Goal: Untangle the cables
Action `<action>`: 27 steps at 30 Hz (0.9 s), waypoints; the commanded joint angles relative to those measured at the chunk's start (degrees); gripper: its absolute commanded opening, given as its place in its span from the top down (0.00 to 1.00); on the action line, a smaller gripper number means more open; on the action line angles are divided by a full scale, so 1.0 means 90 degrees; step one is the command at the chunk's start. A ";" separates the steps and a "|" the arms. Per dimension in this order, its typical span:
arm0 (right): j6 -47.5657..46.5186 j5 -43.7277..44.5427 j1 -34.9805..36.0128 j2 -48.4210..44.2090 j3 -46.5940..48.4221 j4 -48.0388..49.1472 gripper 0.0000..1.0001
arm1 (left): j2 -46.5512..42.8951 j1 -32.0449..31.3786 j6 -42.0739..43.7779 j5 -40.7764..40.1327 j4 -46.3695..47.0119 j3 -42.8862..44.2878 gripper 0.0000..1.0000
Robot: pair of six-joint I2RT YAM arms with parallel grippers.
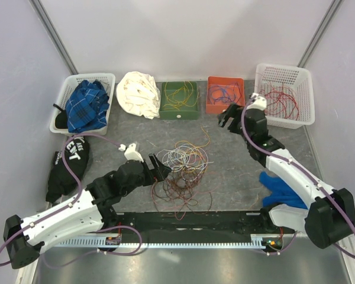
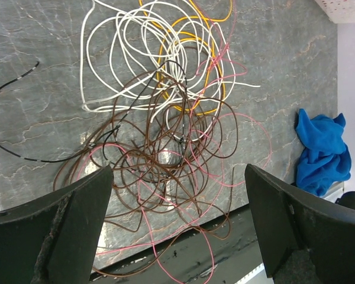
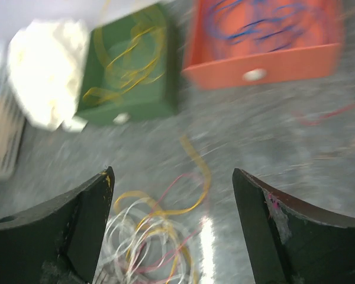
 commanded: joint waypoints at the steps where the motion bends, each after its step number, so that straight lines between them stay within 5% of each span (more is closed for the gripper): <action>1: -0.0547 -0.0241 0.0881 -0.0014 -0.0022 -0.0123 0.12 | 0.0175 -0.0006 -0.0260 0.0034 0.0438 -0.0014 0.00; 15: -0.0421 0.0120 0.1527 0.1403 -0.1233 0.1183 0.21 | 0.0508 -0.0006 -0.0592 0.0289 0.0555 -0.0229 0.00; 27: -0.0421 0.0452 0.2054 0.0527 -0.1936 0.1652 0.25 | 0.0596 -0.0006 -0.0592 0.0171 0.0546 -0.0288 0.00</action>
